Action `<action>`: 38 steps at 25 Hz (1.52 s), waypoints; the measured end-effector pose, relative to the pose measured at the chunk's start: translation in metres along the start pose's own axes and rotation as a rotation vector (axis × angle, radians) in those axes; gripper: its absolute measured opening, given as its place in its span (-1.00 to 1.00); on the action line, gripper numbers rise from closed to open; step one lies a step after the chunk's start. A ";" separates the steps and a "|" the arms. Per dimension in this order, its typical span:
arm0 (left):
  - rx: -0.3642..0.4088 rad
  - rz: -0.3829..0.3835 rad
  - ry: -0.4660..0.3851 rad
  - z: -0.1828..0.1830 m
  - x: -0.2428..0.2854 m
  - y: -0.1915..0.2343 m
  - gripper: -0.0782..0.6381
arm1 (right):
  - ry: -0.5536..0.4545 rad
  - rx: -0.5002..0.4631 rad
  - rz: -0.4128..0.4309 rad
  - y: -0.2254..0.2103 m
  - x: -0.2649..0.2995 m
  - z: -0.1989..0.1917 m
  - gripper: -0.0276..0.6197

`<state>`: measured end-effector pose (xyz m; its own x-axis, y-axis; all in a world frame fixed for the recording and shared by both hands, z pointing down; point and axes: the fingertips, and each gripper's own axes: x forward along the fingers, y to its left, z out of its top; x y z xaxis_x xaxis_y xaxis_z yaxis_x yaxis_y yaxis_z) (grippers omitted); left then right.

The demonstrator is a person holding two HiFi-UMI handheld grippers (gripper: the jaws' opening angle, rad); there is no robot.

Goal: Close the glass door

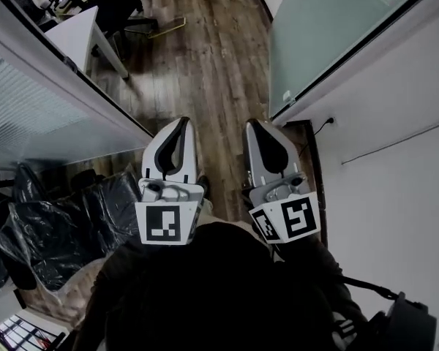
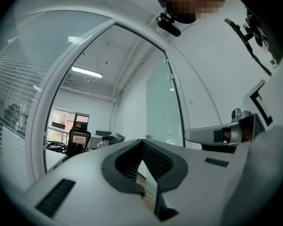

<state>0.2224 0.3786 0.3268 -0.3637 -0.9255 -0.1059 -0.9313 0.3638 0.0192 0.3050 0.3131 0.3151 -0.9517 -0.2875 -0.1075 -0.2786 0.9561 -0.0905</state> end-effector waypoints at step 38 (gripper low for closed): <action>0.018 -0.132 -0.003 -0.052 0.748 0.083 -0.79 | 0.007 0.024 -0.126 -0.530 0.514 -0.004 -0.91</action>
<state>-0.1281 -0.2891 0.3010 -0.2382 -0.9650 -0.1093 -0.9705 0.2409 -0.0125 -0.0373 -0.3407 0.3122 -0.9102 -0.4050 -0.0870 -0.3932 0.9108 -0.1261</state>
